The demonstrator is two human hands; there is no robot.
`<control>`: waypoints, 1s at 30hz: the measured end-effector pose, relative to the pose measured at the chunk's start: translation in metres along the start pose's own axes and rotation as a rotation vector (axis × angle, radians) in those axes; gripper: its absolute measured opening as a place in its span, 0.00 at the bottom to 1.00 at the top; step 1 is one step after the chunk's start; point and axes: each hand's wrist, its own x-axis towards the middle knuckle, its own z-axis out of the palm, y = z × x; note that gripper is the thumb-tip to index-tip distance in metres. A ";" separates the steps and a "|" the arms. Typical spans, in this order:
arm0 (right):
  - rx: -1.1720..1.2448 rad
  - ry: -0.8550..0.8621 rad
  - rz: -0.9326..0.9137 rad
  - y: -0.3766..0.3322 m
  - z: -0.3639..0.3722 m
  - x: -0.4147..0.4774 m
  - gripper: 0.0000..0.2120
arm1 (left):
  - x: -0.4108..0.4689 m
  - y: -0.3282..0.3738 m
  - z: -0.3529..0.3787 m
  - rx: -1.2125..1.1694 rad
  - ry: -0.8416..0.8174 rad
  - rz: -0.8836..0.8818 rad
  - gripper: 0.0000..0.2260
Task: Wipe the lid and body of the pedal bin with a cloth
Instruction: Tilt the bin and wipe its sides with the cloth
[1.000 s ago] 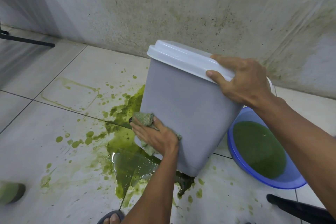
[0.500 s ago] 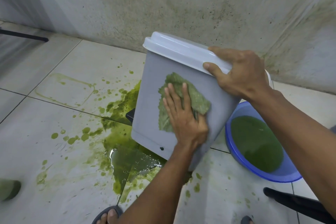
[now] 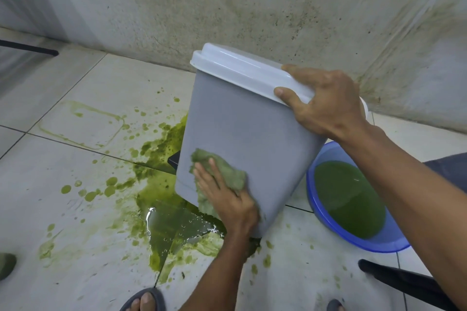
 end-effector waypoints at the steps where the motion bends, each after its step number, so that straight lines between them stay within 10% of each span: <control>1: -0.003 -0.003 -0.003 0.000 0.000 0.000 0.25 | 0.014 0.014 0.004 -0.034 0.055 -0.102 0.35; 4: -0.006 -0.001 0.002 0.002 -0.001 0.002 0.25 | 0.036 0.055 0.014 -0.042 0.088 -0.117 0.36; 14: -0.005 -0.003 0.013 0.001 -0.001 0.003 0.24 | -0.053 -0.035 0.002 0.283 -0.291 0.689 0.40; 30: 0.013 -0.017 0.026 -0.004 -0.005 0.000 0.25 | 0.073 0.077 0.011 -0.008 -0.052 0.513 0.37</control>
